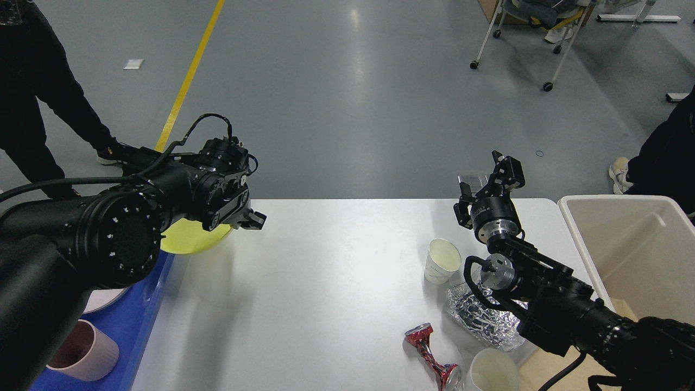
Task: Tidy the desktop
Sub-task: 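Lift the yellow plate and place it onto the pink plate in the tray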
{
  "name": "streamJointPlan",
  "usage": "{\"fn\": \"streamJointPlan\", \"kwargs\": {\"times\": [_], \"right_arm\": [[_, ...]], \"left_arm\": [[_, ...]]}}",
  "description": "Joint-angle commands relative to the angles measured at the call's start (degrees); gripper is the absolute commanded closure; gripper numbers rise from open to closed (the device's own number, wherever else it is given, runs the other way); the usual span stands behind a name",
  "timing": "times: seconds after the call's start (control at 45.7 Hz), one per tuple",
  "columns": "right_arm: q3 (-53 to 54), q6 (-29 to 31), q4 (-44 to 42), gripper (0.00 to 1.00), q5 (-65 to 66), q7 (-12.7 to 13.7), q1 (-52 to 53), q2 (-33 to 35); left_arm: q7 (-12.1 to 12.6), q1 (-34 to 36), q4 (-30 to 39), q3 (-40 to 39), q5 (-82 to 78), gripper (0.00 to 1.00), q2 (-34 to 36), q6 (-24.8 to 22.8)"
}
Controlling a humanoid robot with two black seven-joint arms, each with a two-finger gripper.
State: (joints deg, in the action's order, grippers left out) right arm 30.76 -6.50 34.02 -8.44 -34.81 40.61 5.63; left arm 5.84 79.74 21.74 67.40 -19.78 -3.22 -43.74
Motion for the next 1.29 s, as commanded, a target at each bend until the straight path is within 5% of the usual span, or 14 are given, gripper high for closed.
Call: {"fn": "streamJointPlan", "kwargs": {"times": [0.0,0.329,0.504,0.701,1.27], "right_arm": [[0.0,0.0,0.0,0.0,0.0,0.0,0.0,0.0],[0.0,0.0,-0.1,0.0,0.0,0.0,0.0,0.0],[0.0,0.0,-0.1,0.0,0.0,0.0,0.0,0.0],[0.0,0.0,-0.1,0.0,0.0,0.0,0.0,0.0],[0.0,0.0,-0.1,0.0,0.0,0.0,0.0,0.0]], "left_arm": [[0.0,-0.5,0.1,-2.0,0.2,1.0,4.2,-4.9],[0.6,-4.0,0.1,-3.0,0.0,1.0,12.4,-4.9],[0.6,-6.9,0.0,-2.6,-0.5,1.0,16.8,0.8],[0.8,-9.2,-0.1,-2.5,-1.0,1.0,17.5,6.0],[0.8,-12.0,-2.0,-2.5,-1.0,1.0,17.7,8.9]]}}
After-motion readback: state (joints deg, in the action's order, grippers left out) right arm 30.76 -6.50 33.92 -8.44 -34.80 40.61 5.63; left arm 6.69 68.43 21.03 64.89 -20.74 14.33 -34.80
